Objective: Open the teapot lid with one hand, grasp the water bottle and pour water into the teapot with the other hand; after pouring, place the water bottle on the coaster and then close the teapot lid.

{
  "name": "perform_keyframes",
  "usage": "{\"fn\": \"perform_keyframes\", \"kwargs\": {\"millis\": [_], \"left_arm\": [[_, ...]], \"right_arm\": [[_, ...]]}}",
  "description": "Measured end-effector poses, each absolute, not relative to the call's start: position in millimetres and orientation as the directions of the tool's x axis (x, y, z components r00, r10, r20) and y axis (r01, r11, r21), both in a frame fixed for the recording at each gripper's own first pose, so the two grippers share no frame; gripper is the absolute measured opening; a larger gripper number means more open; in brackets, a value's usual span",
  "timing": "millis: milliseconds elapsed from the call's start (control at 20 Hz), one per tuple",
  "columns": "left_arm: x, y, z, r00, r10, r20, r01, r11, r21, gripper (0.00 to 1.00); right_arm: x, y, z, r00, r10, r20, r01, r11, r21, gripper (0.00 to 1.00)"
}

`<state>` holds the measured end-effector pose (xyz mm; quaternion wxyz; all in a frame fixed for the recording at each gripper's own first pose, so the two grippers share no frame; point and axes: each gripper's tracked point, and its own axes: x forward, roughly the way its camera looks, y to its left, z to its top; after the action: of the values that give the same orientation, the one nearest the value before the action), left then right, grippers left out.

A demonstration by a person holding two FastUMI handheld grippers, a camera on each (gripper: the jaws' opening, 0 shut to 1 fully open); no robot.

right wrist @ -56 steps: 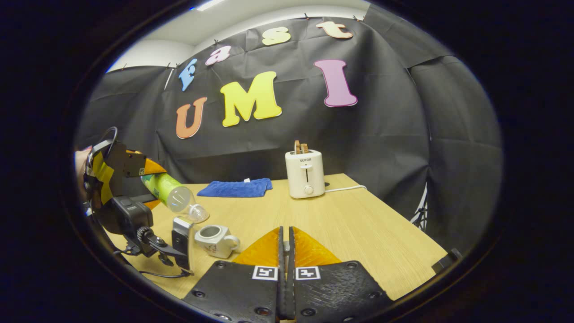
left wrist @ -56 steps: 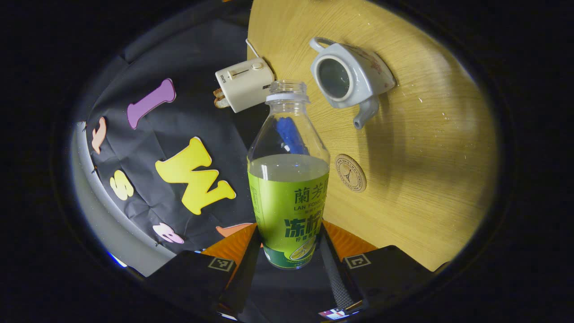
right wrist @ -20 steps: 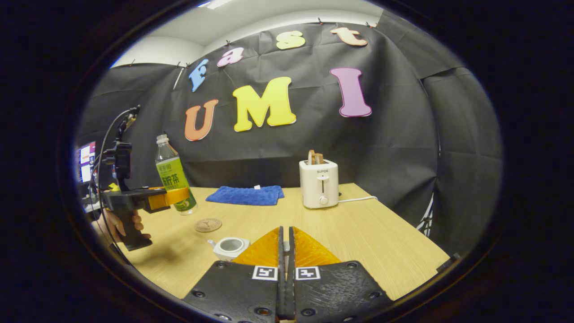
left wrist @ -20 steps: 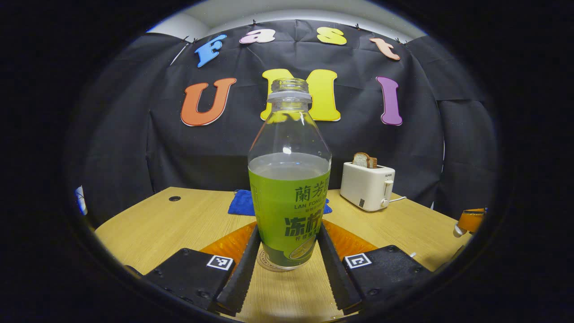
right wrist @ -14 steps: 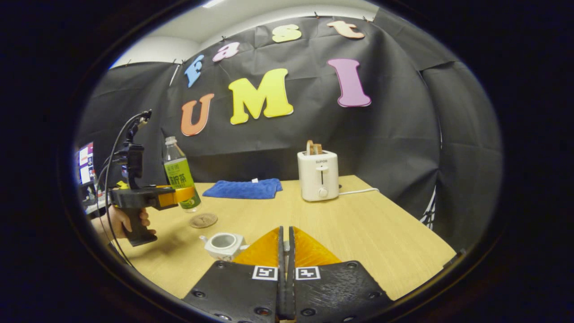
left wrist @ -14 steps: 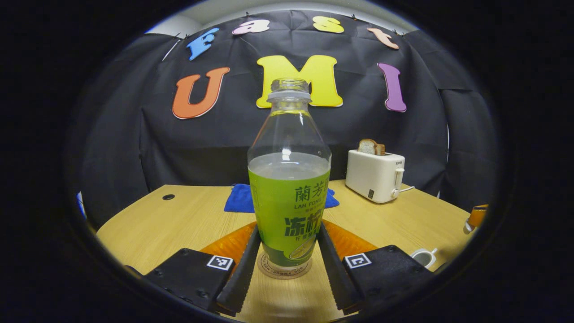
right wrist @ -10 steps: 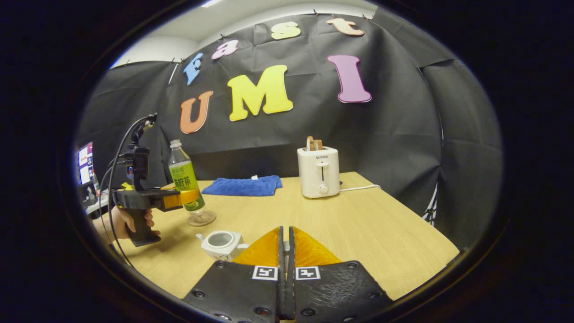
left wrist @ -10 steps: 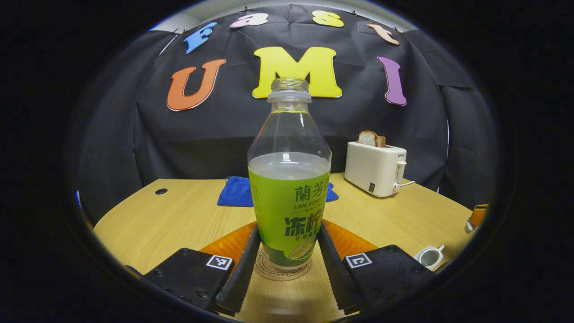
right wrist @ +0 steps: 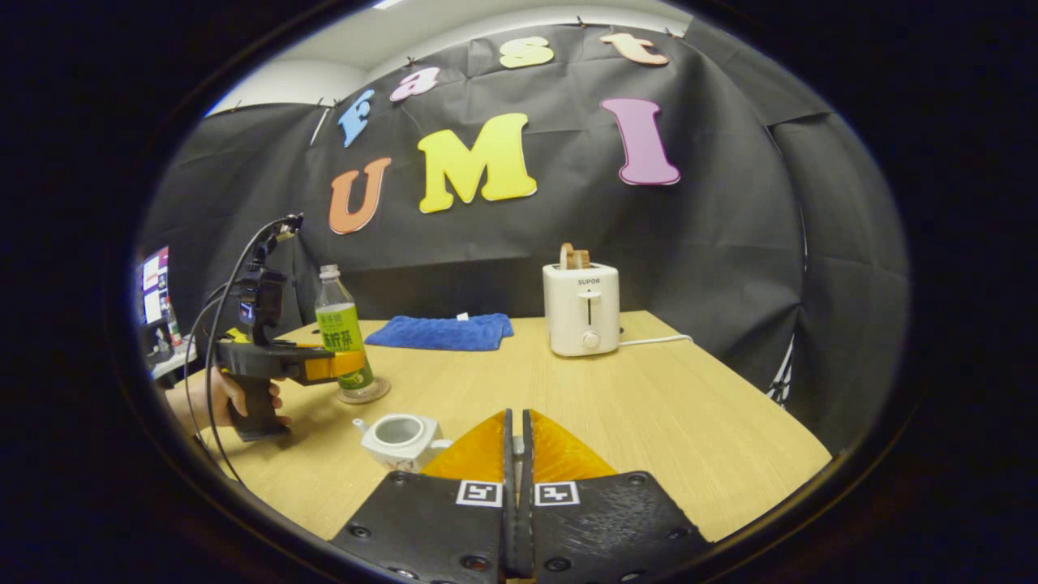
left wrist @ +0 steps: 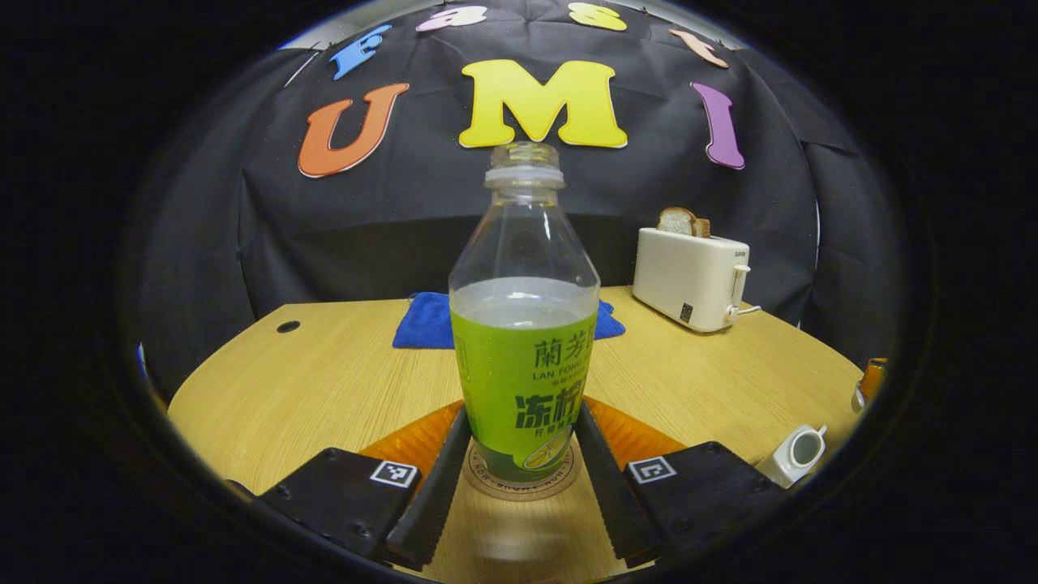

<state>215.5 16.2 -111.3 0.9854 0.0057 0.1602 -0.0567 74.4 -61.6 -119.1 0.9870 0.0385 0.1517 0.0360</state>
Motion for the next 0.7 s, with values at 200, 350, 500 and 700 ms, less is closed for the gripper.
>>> {"fn": "perform_keyframes", "kwargs": {"millis": [200,350,500,700], "left_arm": [[212.5,15.3,-111.0,0.937,-0.119,-0.329,0.120,0.993,-0.016,0.82],[205.6,7.9,-110.6,0.929,-0.147,-0.340,0.141,0.989,-0.042,1.00],[198.5,17.5,-112.3,0.929,-0.116,-0.352,0.116,0.993,-0.022,1.00],[165.9,30.7,-119.4,0.916,-0.090,-0.391,0.061,0.995,-0.085,1.00]], "right_arm": [[74.1,-59.1,-115.7,0.952,0.086,-0.293,-0.065,0.994,0.082,0.00],[72.2,-54.6,-114.4,0.952,0.095,-0.293,-0.073,0.994,0.083,0.00],[70.3,-48.6,-107.7,0.953,0.110,-0.283,-0.089,0.992,0.085,0.00],[69.7,-37.7,-94.0,0.957,0.144,-0.253,-0.127,0.988,0.084,0.00]]}}
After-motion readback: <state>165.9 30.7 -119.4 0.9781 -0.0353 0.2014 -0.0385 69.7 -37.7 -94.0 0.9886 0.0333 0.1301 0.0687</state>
